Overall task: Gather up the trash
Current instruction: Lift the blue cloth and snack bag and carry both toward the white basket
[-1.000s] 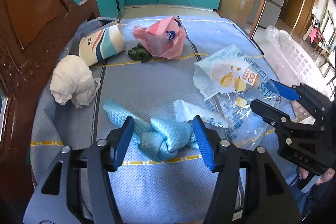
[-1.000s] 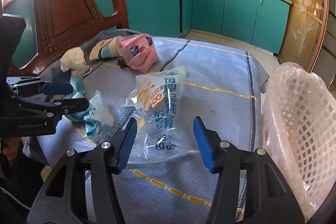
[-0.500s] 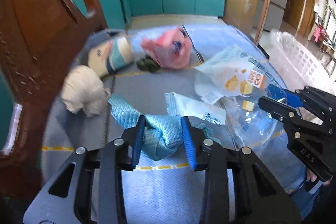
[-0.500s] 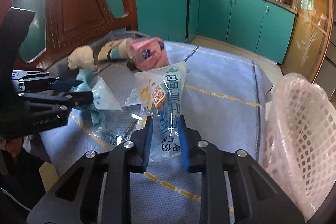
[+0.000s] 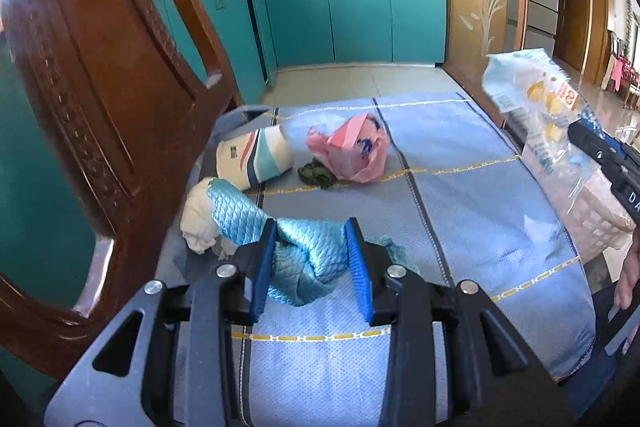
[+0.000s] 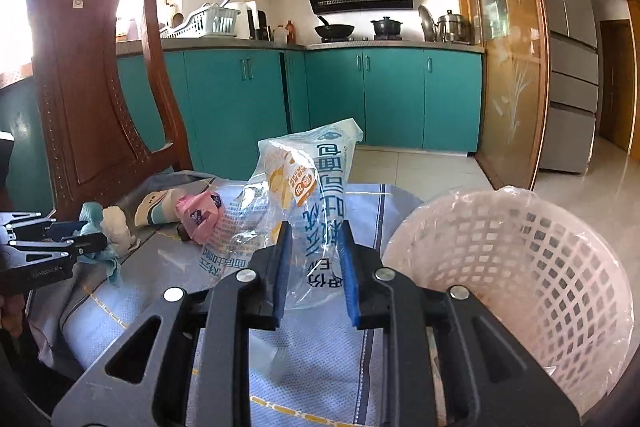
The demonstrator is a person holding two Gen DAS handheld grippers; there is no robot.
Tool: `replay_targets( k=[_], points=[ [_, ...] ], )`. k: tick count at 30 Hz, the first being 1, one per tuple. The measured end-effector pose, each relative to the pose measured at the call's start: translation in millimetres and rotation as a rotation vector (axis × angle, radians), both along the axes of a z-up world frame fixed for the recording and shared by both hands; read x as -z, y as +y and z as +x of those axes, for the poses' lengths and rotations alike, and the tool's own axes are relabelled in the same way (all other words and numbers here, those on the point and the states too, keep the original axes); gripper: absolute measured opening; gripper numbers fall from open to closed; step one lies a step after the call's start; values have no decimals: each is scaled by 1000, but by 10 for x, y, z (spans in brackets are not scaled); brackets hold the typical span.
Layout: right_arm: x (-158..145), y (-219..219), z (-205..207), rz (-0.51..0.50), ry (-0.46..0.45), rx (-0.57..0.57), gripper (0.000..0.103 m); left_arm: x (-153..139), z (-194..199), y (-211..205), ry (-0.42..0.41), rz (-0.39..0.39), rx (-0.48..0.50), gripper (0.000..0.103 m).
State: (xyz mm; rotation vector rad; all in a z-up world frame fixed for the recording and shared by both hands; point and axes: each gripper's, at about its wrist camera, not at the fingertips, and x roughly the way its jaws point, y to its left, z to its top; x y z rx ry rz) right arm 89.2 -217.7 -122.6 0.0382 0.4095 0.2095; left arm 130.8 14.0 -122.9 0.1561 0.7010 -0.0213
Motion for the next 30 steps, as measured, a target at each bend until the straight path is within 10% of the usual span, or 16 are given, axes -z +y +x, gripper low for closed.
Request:
replay_targets(
  k=[30],
  points=[
    [84,310,-27,-111,33,-100,24,-123,-137,-186,-79,44,22,35]
  ],
)
